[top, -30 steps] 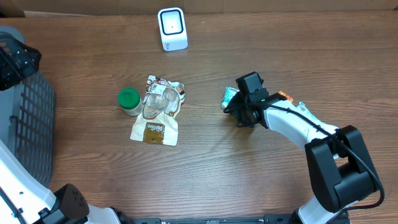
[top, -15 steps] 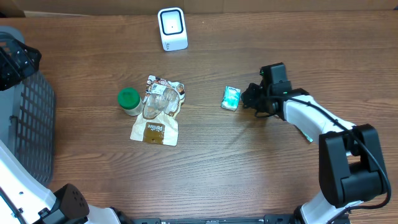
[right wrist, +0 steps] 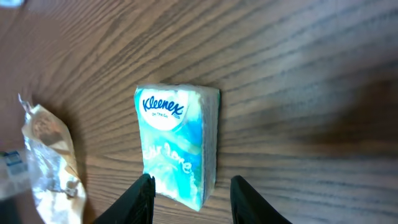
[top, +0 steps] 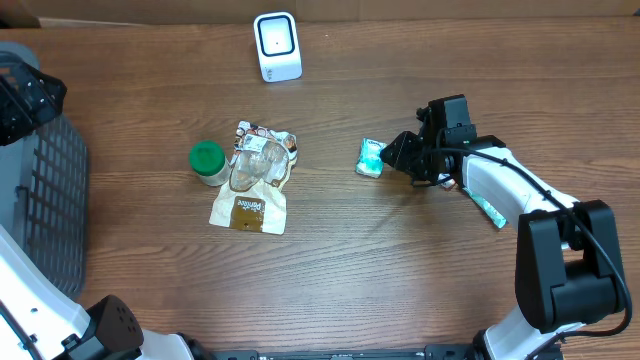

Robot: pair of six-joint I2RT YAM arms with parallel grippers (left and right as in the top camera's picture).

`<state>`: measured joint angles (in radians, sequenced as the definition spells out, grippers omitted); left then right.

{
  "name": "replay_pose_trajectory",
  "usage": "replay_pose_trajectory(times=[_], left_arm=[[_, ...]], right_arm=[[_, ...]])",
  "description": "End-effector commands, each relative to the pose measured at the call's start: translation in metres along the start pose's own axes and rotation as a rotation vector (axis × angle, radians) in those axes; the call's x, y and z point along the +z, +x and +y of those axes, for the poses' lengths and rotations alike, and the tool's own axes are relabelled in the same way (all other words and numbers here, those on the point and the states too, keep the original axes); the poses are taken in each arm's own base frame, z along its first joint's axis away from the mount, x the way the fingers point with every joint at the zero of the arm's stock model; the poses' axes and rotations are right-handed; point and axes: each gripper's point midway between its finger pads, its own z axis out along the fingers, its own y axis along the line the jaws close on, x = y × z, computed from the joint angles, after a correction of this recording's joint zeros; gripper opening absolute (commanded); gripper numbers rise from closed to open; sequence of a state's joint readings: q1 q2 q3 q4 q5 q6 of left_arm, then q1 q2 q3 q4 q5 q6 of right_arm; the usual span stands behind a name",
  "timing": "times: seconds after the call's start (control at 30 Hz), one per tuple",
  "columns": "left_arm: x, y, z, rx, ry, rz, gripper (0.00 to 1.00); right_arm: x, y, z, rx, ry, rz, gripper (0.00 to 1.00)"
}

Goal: Scan the item barcode
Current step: 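Regrasp the tissue pack upright with the right gripper and lift it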

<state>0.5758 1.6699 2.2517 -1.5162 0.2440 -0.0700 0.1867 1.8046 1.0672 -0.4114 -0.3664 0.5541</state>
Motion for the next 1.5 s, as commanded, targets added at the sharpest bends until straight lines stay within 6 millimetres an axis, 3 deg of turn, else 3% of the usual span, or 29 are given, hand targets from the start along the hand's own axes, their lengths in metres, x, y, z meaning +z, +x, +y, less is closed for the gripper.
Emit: replay_pose_trajectory(times=[0.0,0.43,0.8,1.1,1.33,1.4,1.47], left_arm=[[-0.007,-0.003,-0.003,0.028,0.009,-0.023,1.0],[-0.007,-0.003,-0.003,0.028,0.009,-0.023,0.99],[-0.007,-0.003,-0.003,0.028,0.009,-0.023,1.0],[-0.007,-0.003,-0.003,0.028,0.009,-0.023,0.99],[-0.007,-0.003,-0.003,0.028,0.009,-0.023,1.0],[-0.007,-0.003,-0.003,0.029,0.01,-0.023,0.99],[-0.007,-0.003,-0.003,0.028,0.009,-0.023,0.99]], right_arm=[[-0.001,-0.002,0.008,0.145,0.0,-0.019,0.37],[0.011,0.016,0.008,0.242,0.068,-0.033,0.37],[0.012,0.009,0.005,0.273,0.092,-0.085,0.3],[0.044,0.031,-0.009,0.291,0.148,-0.01,0.31],[0.051,0.032,-0.013,0.296,0.152,-0.005,0.31],[0.051,0.032,-0.013,0.295,0.152,-0.005,0.3],[0.051,0.033,-0.011,0.287,0.147,0.002,0.2]])
